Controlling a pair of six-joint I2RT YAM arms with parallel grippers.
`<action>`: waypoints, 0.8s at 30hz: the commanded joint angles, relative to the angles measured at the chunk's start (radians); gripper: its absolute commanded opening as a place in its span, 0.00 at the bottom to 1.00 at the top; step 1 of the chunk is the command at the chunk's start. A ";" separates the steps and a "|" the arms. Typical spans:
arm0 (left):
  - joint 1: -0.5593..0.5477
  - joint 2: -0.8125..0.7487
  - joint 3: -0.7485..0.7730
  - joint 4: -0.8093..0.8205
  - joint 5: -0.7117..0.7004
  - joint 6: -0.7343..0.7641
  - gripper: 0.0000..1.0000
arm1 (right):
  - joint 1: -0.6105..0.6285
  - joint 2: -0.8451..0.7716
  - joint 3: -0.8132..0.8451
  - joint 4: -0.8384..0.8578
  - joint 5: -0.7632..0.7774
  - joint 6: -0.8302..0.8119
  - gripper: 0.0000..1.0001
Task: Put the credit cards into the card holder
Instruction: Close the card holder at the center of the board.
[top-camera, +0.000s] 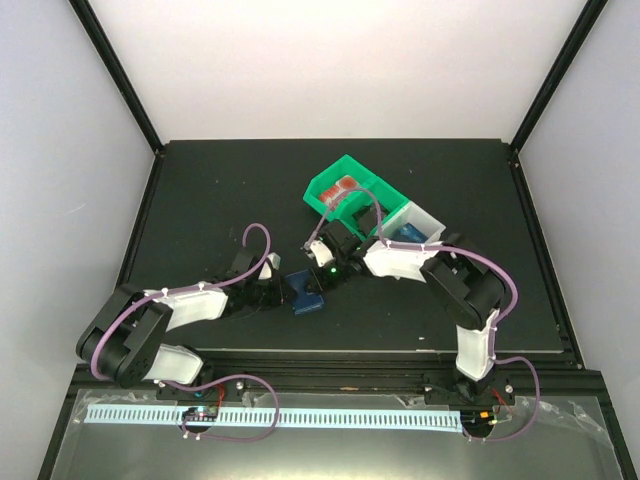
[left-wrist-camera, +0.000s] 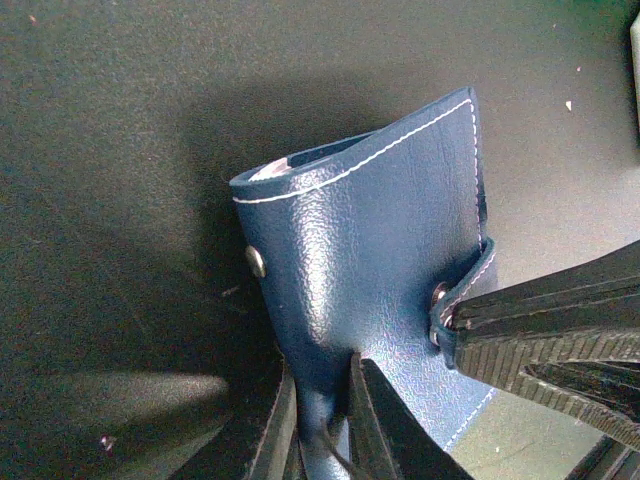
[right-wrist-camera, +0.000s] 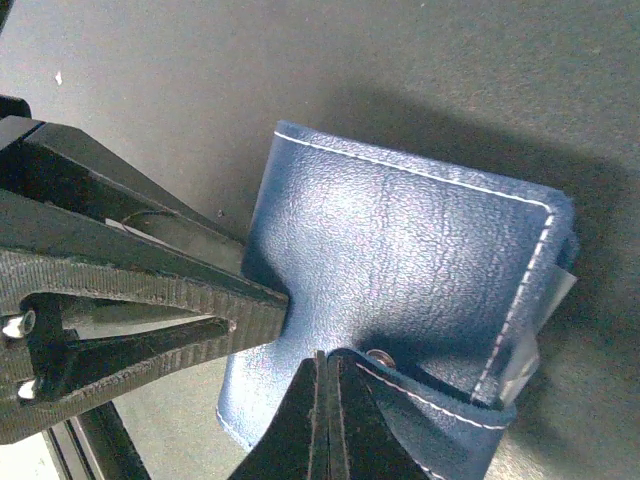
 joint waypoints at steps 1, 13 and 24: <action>-0.006 0.030 -0.020 -0.116 -0.034 0.025 0.14 | -0.005 0.040 0.026 -0.024 -0.027 -0.033 0.01; -0.006 0.032 -0.025 -0.109 -0.030 0.017 0.14 | -0.005 -0.032 -0.007 0.040 0.080 0.029 0.01; -0.007 0.032 -0.027 -0.107 -0.035 0.012 0.14 | -0.005 -0.011 0.019 0.009 0.087 0.041 0.01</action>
